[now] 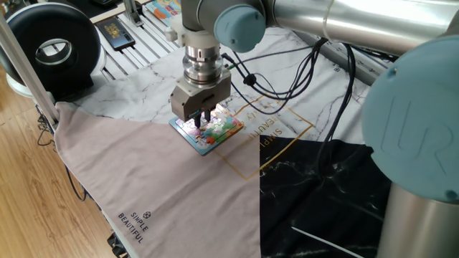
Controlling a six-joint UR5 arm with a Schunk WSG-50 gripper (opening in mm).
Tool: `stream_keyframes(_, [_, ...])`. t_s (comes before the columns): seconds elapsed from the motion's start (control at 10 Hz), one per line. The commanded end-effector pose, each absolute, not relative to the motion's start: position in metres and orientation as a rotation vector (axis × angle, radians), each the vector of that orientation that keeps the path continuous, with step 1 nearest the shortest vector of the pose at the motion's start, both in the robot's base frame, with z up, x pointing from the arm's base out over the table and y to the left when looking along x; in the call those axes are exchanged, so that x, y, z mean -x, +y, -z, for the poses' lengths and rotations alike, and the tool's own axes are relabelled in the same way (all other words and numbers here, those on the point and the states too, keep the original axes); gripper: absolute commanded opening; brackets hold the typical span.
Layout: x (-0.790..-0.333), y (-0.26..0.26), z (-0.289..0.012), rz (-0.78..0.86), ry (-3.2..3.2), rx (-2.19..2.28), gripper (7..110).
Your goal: Assemble one piece of a puzzle
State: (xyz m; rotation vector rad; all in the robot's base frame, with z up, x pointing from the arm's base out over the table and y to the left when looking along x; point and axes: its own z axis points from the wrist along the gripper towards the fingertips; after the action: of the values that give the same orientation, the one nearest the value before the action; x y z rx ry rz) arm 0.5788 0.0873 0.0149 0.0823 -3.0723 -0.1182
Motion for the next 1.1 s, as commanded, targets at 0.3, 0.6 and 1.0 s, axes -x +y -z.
stream_keyframes(0.3, [-0.607,0.065,-0.018,0.021,-3.158,-0.22,7])
stream_keyframes(0.6, [-0.603,0.062,-0.018,0.001,-3.142,-0.211,7])
stream_keyframes(1.0, [-0.586,0.069,-0.012,0.004,-3.126,-0.063,7])
